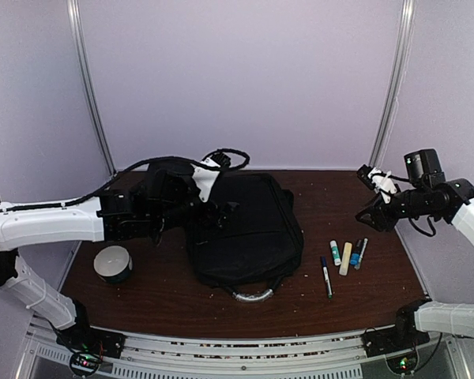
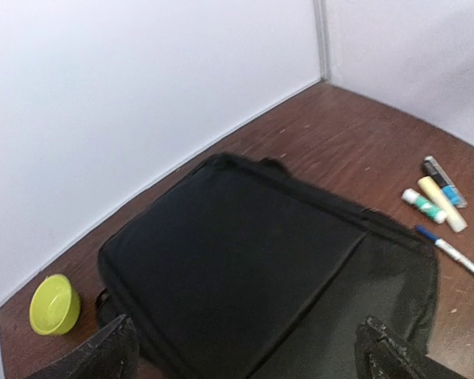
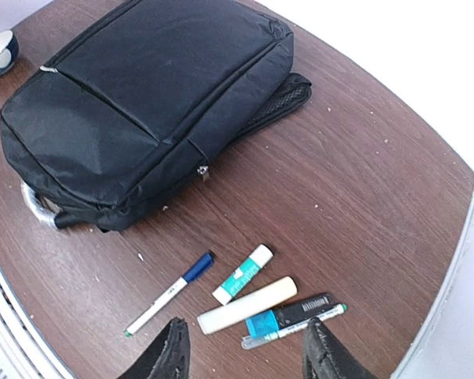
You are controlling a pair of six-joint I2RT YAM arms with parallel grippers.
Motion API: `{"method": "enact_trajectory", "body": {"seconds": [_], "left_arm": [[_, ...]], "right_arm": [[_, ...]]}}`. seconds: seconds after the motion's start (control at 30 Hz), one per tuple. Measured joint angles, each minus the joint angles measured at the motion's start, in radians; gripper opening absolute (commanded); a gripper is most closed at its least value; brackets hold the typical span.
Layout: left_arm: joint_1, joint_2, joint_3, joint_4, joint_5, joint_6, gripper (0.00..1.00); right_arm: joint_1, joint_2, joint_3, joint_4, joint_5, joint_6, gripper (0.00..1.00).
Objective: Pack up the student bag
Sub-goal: Pick up the pen from the center of the board.
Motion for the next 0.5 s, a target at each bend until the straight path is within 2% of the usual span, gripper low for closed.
{"method": "enact_trajectory", "body": {"seconds": [0.2,0.37,0.5], "left_arm": [[0.145,-0.049,-0.075,-0.06,-0.026,-0.09,0.97],[0.144,-0.071,-0.083,-0.077,-0.038,-0.118,0.94],[0.142,-0.053,-0.052,-0.132,-0.063,-0.144,0.93]], "right_arm": [[0.0,-0.023,-0.087,-0.033,0.042,-0.079,0.44],[0.006,0.034,-0.136,-0.063,0.059,-0.121,0.42],[0.059,0.105,-0.159,-0.062,0.07,-0.131,0.42]]}}
